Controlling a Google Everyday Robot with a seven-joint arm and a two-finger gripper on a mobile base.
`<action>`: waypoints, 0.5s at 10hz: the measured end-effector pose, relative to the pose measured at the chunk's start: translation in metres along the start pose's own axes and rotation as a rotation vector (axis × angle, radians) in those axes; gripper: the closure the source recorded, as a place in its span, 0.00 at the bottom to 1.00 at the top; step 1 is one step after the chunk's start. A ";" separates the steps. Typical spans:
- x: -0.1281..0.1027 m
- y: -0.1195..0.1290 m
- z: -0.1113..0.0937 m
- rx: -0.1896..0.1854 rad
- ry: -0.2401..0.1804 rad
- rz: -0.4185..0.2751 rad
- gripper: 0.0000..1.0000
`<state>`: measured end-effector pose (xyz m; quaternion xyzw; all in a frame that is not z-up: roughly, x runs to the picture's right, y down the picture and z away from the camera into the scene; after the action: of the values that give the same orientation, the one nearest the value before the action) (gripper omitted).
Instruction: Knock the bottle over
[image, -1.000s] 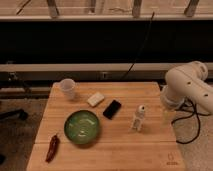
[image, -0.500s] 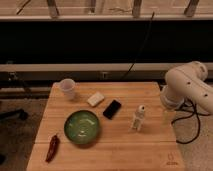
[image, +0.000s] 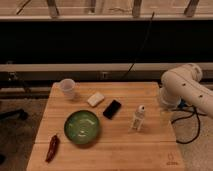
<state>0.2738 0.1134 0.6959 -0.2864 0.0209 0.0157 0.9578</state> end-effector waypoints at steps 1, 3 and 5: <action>0.000 0.000 0.002 -0.003 0.005 -0.001 0.20; -0.004 -0.001 0.004 -0.004 0.003 -0.005 0.20; -0.008 -0.002 0.007 -0.006 0.001 -0.010 0.20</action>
<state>0.2663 0.1160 0.7034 -0.2891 0.0202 0.0109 0.9570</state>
